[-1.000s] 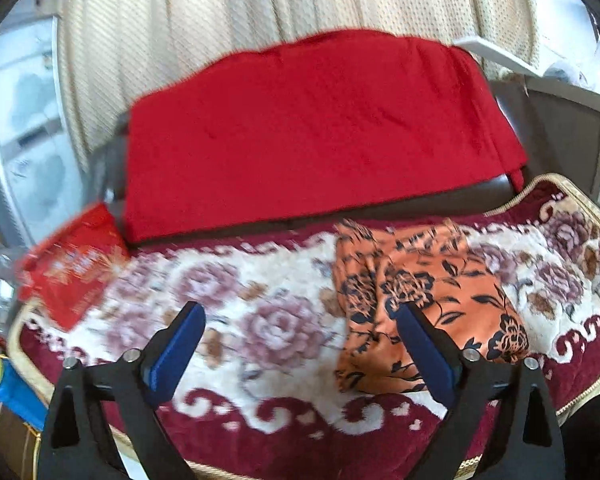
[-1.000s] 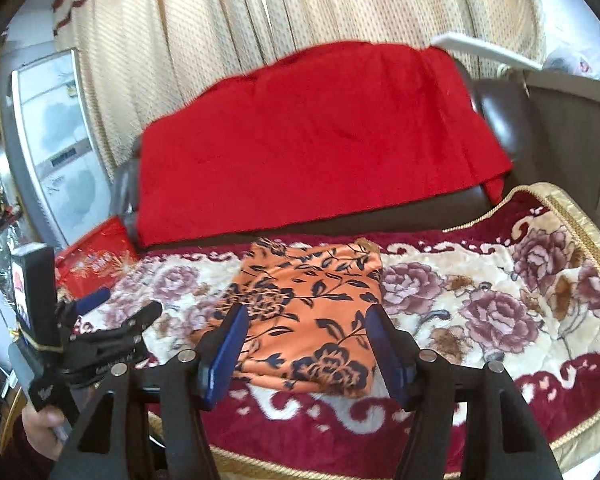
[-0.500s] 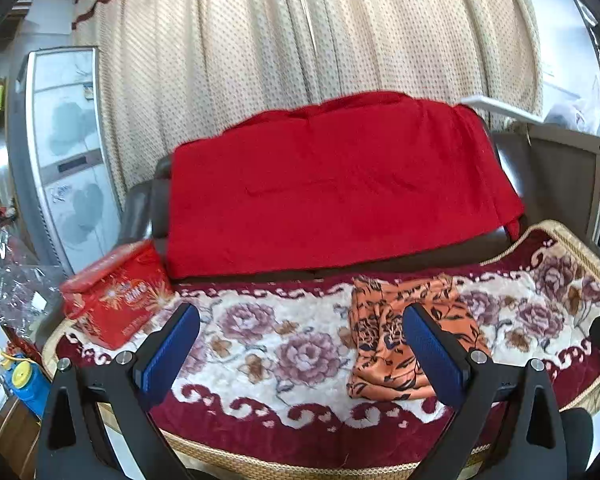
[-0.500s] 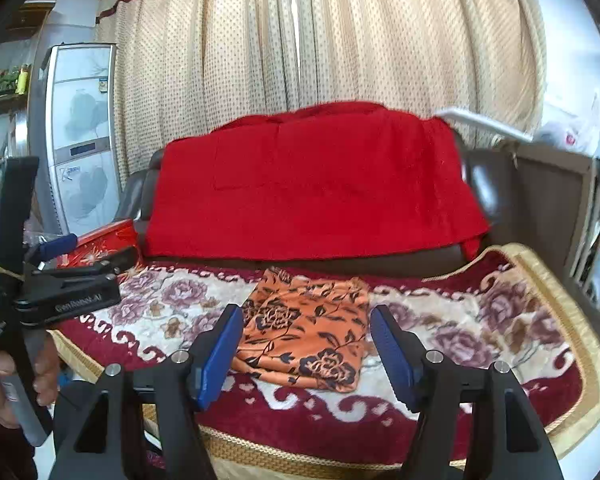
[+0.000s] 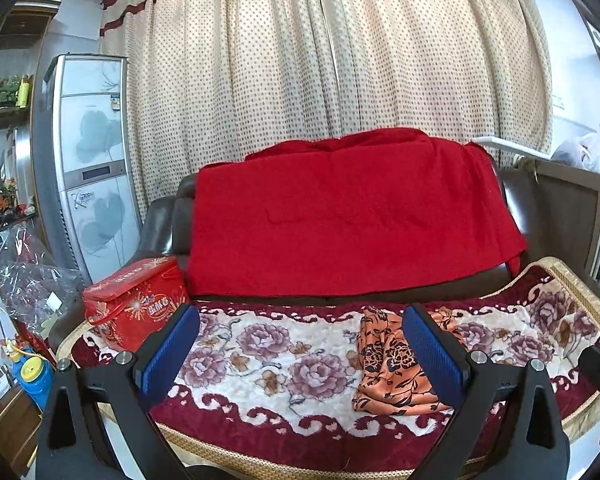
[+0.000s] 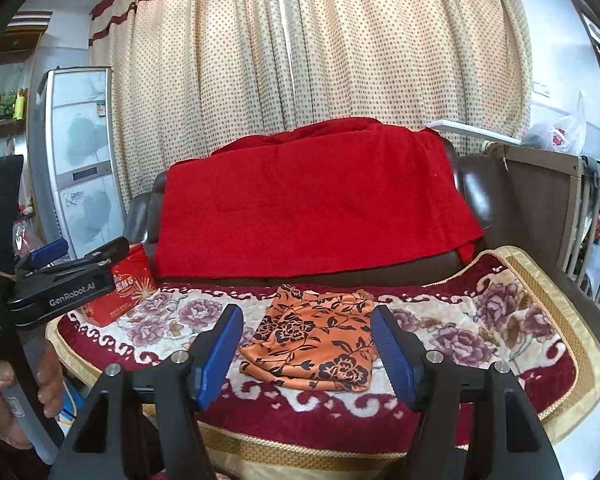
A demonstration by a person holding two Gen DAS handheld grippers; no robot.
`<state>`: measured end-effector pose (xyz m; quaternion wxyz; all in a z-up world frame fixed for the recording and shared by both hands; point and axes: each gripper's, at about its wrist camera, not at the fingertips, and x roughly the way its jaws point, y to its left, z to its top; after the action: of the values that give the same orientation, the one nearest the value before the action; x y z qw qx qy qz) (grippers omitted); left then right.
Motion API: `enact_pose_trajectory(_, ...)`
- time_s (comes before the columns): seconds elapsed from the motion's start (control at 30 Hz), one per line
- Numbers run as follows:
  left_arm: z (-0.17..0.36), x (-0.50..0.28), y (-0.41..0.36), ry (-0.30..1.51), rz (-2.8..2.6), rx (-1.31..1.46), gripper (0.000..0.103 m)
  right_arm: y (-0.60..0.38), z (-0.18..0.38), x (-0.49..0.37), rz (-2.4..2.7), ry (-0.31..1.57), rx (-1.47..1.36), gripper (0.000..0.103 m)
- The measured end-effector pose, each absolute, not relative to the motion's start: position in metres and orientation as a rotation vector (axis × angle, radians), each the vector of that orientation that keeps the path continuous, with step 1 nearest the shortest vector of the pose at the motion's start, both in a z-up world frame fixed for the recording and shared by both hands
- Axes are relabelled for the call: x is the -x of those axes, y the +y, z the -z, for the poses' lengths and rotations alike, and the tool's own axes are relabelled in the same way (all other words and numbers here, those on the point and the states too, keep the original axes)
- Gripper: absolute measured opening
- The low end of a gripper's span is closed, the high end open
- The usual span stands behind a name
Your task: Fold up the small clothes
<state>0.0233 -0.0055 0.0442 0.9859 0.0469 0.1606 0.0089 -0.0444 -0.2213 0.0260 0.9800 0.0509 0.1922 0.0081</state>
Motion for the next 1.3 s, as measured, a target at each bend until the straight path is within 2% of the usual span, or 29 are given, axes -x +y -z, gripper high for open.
enact_pose_trajectory(1.3,-0.081,0.027,0.021,0.177,-0.035,-0.051,0.103,-0.193,-0.049,0.064,0.002,0.393,-0.063,0.070)
